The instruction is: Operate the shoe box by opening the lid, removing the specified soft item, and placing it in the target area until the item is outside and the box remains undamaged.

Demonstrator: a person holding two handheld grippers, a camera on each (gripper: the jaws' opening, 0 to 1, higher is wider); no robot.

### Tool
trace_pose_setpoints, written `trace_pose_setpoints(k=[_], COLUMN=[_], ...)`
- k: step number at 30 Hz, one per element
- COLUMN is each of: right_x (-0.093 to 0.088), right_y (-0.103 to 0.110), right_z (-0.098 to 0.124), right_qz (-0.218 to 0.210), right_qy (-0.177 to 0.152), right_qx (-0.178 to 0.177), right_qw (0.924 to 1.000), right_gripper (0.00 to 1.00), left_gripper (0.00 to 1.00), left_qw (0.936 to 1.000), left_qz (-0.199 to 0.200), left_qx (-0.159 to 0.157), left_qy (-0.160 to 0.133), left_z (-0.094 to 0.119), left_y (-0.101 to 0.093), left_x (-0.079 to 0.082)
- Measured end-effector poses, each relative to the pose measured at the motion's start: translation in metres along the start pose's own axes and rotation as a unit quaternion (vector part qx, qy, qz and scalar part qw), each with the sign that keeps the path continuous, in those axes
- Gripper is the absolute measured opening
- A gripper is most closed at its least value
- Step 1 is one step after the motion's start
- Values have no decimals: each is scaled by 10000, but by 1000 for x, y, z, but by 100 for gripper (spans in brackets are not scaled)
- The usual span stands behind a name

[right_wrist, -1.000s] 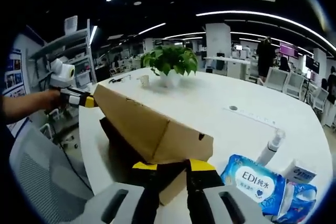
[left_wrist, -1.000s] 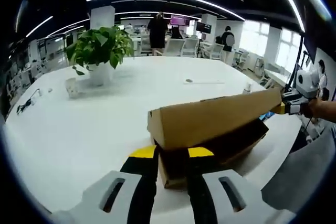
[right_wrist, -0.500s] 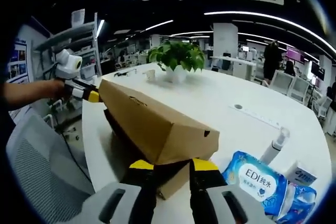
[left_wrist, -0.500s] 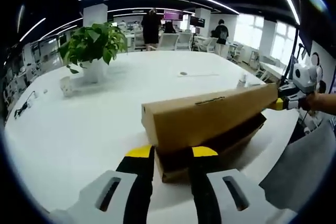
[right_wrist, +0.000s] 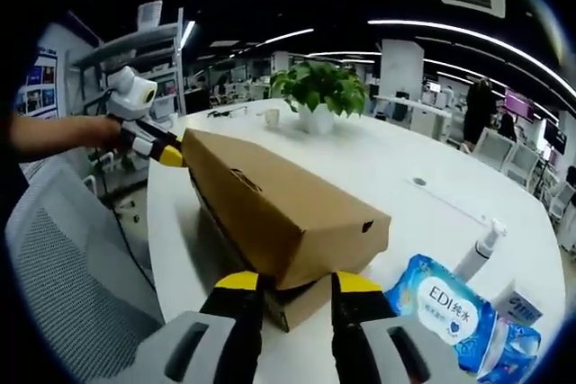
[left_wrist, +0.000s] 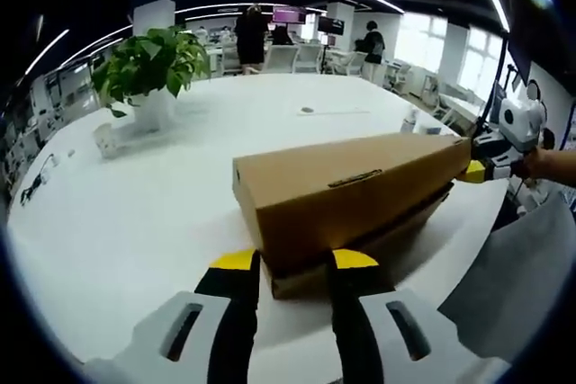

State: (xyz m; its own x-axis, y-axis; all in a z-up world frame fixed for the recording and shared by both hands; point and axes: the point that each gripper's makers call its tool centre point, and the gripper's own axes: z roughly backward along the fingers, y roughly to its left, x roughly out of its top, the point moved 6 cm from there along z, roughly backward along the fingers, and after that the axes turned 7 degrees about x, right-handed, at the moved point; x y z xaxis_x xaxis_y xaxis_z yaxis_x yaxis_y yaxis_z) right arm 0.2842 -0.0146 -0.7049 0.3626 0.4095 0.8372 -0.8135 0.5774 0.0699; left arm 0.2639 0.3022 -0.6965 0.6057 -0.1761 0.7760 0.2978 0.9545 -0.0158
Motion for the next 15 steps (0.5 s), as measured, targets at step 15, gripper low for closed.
trace_pose_setpoints(k=[15], right_x=[-12], right_y=[7], right_z=[-9], right_qz=[270], right_qy=[298], right_qx=[45], right_qw=[9992], right_gripper=[31], left_gripper=[34], left_qw=[9984], left_qz=[-462], left_qx=[8], left_qy=[312], left_z=[-12], left_y=[-6], left_x=[-17])
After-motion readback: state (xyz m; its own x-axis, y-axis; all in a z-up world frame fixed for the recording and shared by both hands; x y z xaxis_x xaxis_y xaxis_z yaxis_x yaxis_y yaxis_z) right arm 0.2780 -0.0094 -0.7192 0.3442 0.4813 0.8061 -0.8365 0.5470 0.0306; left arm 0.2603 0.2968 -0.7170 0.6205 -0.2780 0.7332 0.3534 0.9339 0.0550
